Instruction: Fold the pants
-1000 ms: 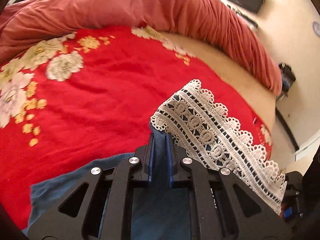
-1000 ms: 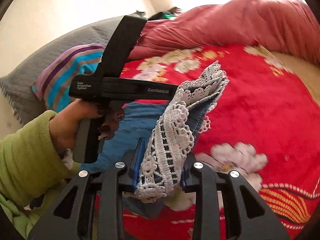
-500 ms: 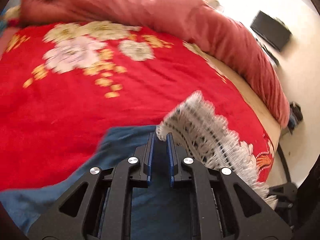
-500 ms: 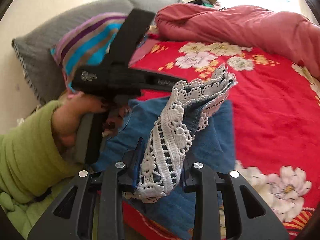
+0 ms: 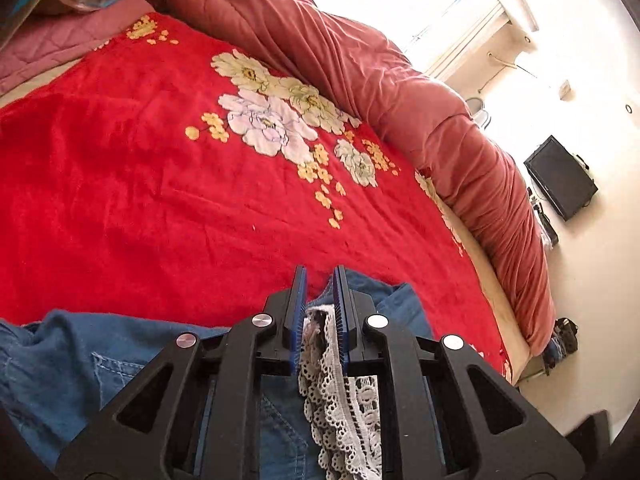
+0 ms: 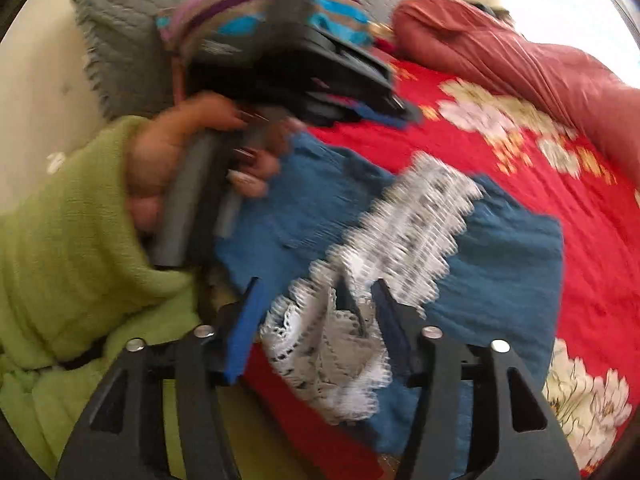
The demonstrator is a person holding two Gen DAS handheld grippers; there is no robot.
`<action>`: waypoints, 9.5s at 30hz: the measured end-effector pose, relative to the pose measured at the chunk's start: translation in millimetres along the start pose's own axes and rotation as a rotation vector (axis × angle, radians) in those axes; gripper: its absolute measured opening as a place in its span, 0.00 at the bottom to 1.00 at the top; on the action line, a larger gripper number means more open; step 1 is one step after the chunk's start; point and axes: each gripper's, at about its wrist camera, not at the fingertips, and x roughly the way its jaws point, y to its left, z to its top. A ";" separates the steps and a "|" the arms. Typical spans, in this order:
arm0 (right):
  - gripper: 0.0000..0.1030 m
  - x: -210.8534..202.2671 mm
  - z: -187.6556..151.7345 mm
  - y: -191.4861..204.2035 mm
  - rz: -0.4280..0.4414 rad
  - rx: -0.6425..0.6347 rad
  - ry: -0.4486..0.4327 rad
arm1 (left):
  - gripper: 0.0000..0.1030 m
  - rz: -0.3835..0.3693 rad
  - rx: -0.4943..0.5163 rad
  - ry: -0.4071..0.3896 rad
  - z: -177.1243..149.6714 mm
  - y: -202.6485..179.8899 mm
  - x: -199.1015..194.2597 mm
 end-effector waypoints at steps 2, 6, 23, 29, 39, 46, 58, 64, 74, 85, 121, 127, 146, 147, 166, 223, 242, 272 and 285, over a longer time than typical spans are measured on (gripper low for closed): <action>0.61 -12.5 2.3 3.0 0.000 -0.026 -0.028 | 0.07 -0.004 0.008 0.013 -1.9 -1.4 3.1; 0.62 -33.8 -0.6 -9.2 -0.056 -0.012 -0.054 | 0.24 -0.006 0.012 0.040 -7.9 -2.5 8.1; 0.62 -11.6 -33.7 -99.1 -0.183 0.276 -0.002 | 0.09 0.077 0.079 0.133 -25.2 -24.9 40.5; 0.62 4.7 -28.7 -95.0 -0.212 0.236 0.030 | 0.10 0.125 0.162 0.082 -17.4 -34.9 41.5; 0.64 10.4 -33.6 -92.1 -0.217 0.239 0.070 | 0.39 0.186 0.106 0.070 -18.1 -12.8 29.1; 0.69 -17.1 -27.4 -94.6 -0.215 0.269 0.005 | 0.59 0.259 0.184 0.008 -21.3 -32.4 -3.2; 0.79 -43.8 -23.1 -89.9 -0.236 0.265 -0.064 | 0.72 0.295 0.173 0.021 -60.9 -38.7 -59.8; 0.84 -55.2 -24.3 -86.3 -0.246 0.267 -0.091 | 0.72 0.272 0.139 0.046 -83.5 -36.8 -74.6; 0.72 -65.1 -32.4 -81.9 -0.227 0.259 -0.102 | 0.72 0.235 0.157 0.158 -121.4 -56.6 -56.2; 0.66 -47.6 -38.8 -72.9 -0.187 0.252 -0.052 | 0.14 0.180 0.132 0.258 -135.9 -52.0 -29.0; 0.65 -19.5 -60.7 -72.6 -0.215 0.231 0.098 | 0.20 0.262 0.228 0.264 -147.9 -59.9 -40.7; 0.74 -31.8 -59.5 -80.0 -0.236 0.256 0.074 | 0.20 0.269 0.236 0.247 -146.2 -62.0 -45.8; 0.93 -63.7 -50.7 -82.8 -0.302 0.293 -0.038 | 0.71 0.342 0.259 0.134 -137.2 -72.1 -80.3; 0.93 -64.3 -49.6 -82.6 -0.304 0.291 -0.040 | 0.73 0.348 0.260 0.125 -136.2 -72.1 -83.1; 0.95 -65.1 9.9 -63.1 -0.260 0.206 -0.121 | 0.91 0.481 0.110 -0.016 -114.8 -22.3 -144.4; 0.48 11.4 119.6 -91.0 0.437 0.105 -0.130 | 0.85 0.066 -0.054 0.058 -89.9 -14.4 -86.9; 0.95 2.2 14.1 -156.3 0.128 0.499 -0.050 | 0.85 -0.050 0.212 0.240 -133.1 -96.9 -19.6; 0.76 -79.6 -11.5 -92.5 -0.055 0.164 -0.138 | 0.69 0.284 0.186 0.045 -75.6 -50.9 -78.8; 0.51 -22.7 -13.6 -4.3 -0.027 -0.334 0.014 | 0.47 0.282 0.290 0.227 -52.5 -67.4 2.5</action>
